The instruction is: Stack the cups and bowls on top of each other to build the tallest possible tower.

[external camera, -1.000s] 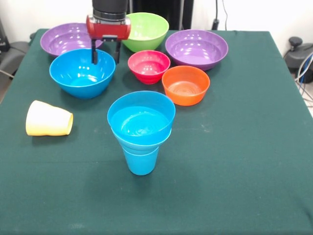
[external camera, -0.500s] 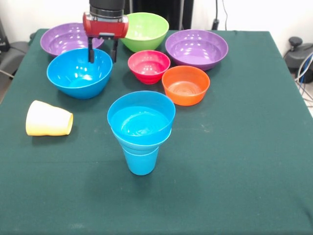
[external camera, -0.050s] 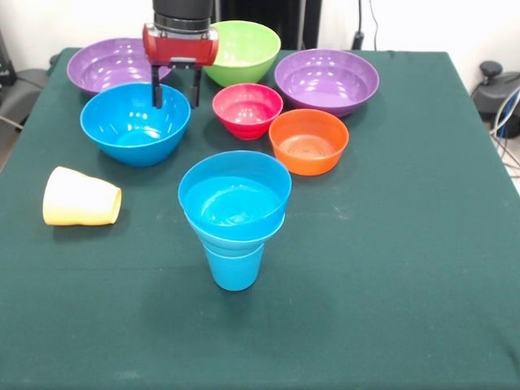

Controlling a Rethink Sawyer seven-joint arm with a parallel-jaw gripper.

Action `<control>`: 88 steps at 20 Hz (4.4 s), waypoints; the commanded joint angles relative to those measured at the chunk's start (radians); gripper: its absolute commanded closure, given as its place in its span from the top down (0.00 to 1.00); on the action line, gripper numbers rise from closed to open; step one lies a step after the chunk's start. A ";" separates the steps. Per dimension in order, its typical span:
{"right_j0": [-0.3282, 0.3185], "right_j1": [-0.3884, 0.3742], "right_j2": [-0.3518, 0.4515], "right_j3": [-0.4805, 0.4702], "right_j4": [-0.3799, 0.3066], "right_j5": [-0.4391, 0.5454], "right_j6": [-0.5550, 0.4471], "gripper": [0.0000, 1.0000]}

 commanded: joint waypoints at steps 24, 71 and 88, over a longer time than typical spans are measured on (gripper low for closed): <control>0.001 0.040 0.131 -0.036 -0.010 0.002 0.043 0.00; 0.398 -0.399 -0.200 -0.055 0.133 0.246 0.100 0.00; 0.682 -0.319 -0.428 -0.212 0.137 0.294 0.266 0.00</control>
